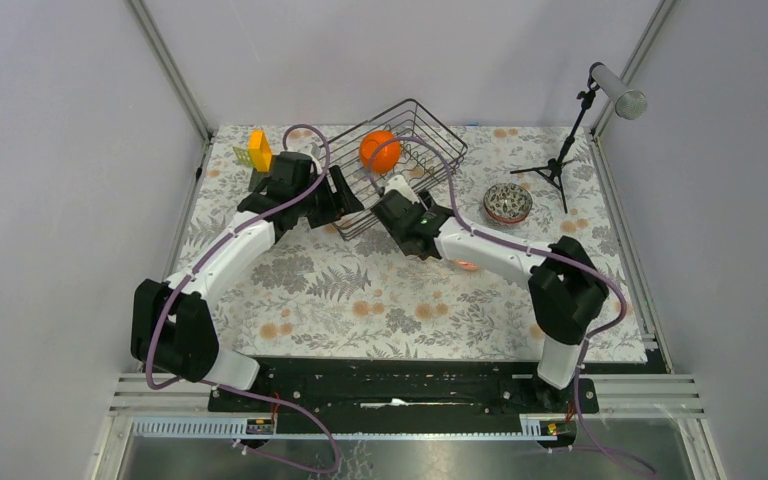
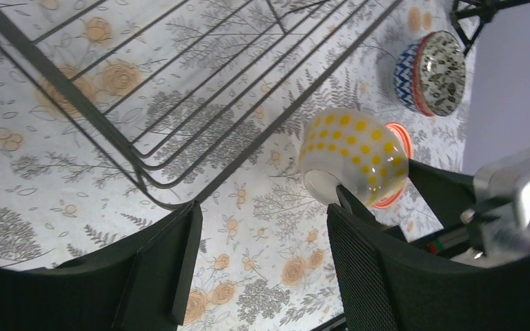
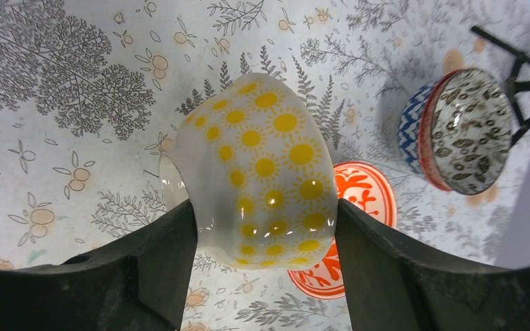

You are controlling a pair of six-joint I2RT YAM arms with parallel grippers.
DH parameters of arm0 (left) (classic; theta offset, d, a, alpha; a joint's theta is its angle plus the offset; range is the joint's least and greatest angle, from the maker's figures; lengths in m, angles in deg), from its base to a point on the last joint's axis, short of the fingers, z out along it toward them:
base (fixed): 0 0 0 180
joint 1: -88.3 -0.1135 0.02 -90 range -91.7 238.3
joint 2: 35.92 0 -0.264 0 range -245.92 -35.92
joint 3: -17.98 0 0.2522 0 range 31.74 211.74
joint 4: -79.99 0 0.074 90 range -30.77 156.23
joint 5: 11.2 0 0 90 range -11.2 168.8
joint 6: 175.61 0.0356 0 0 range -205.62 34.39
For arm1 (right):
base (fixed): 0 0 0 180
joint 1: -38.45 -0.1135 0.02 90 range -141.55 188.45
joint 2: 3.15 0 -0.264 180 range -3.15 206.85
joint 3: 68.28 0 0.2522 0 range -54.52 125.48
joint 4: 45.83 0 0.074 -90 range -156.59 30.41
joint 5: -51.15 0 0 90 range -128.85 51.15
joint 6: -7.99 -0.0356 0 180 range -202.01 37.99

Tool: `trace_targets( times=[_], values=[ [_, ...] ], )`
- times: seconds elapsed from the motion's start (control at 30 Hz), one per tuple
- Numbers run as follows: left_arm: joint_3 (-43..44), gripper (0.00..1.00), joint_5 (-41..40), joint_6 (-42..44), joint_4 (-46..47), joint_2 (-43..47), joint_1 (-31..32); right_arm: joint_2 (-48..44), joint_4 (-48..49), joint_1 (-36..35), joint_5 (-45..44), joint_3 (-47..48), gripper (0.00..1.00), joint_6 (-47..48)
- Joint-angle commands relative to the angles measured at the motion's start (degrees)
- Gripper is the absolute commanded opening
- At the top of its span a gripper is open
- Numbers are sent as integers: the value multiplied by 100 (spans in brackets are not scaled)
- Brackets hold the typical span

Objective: Unload the bowls from the dish rack

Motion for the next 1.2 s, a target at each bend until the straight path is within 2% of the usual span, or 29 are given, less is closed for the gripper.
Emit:
trace_targets(
  times=[0.0,0.27,0.47,0.6,0.73,1.0,1.17],
  values=[
    [293,71,-517,89,-149,215,-3,254,30,-356,-1132,403,38,546],
    [274,72,-956,-50,-420,292,-186,865,24,-694,-1871,553,39,1176],
    [176,72,-1032,-112,-471,348,-324,1232,210,-996,-2335,531,45,1508],
    [115,72,-1050,-91,-463,399,-361,1480,208,-1136,-2483,578,55,1553],
    [31,72,-1080,-68,-468,499,-400,1562,213,-1233,-2421,584,73,1511],
    [5,72,-1070,-42,-491,567,-451,1480,200,-1310,-1999,505,87,1235],
    [-7,72,-1083,-33,-507,594,-463,1506,59,-1330,-1720,548,89,1137]
  ],
)
